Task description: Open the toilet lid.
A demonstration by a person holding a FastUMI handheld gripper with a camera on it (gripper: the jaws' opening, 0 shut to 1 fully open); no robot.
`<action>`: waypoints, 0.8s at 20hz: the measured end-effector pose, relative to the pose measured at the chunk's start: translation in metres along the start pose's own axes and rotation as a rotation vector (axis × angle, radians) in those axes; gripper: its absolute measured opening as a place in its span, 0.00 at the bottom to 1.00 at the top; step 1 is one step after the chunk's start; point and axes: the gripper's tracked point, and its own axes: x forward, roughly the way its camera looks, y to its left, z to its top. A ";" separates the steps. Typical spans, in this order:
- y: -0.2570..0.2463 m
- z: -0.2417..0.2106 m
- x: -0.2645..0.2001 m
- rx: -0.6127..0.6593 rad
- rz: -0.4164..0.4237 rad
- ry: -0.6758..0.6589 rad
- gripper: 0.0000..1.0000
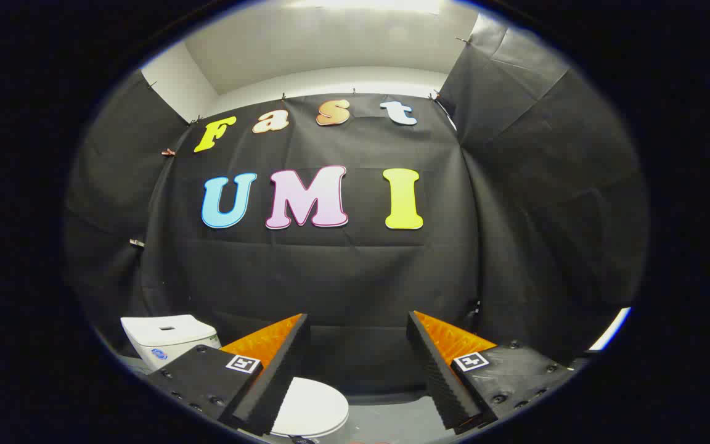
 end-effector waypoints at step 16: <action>-0.008 -0.016 0.006 -0.038 -0.022 0.029 0.98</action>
